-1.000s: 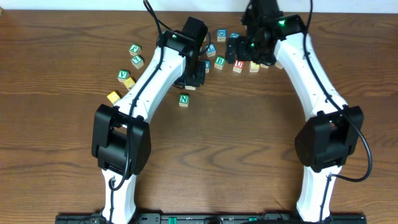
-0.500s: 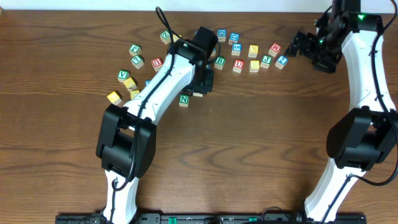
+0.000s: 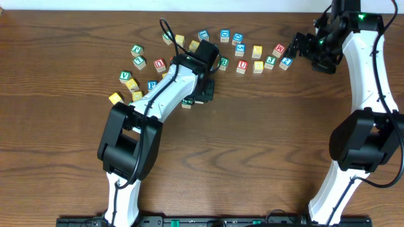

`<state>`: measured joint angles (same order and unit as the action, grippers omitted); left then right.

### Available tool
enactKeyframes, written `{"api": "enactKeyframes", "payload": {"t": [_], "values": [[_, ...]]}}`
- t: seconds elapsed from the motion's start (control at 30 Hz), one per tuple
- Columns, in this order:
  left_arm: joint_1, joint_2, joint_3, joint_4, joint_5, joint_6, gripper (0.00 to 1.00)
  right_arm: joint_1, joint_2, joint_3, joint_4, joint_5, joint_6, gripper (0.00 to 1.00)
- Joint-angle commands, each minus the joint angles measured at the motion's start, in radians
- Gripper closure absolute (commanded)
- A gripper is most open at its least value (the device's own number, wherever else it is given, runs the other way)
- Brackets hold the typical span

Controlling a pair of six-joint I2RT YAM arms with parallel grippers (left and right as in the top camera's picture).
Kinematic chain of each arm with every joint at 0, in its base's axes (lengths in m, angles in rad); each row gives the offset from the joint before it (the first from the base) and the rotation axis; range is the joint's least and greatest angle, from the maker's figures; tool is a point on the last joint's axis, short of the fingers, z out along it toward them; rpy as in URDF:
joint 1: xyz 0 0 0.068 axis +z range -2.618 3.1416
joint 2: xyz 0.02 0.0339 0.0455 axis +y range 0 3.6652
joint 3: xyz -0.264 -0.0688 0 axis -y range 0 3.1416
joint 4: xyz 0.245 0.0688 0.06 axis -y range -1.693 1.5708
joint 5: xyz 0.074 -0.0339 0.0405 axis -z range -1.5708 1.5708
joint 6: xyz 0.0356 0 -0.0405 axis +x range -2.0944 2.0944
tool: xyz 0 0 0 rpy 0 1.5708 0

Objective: Spell out NEURIPS
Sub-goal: 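Carry the red E block to the right of the green N block, then lower the E block beside the N block and open the left gripper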

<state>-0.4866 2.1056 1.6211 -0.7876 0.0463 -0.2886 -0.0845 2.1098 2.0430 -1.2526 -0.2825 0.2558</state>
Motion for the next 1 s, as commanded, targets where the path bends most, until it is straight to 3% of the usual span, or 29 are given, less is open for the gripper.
{"api": "enactKeyframes", "payload": {"t": [0.0, 0.97], "values": [[0.001, -0.001, -0.028, 0.013, -0.018, -0.005, 0.72, 0.009, -0.039, 0.018, -0.001, -0.008, -0.01, 0.01], [0.003, -0.001, -0.08, 0.075, -0.058, -0.054, 0.72, 0.014, -0.039, 0.018, -0.019, -0.004, -0.011, 0.01]]}}
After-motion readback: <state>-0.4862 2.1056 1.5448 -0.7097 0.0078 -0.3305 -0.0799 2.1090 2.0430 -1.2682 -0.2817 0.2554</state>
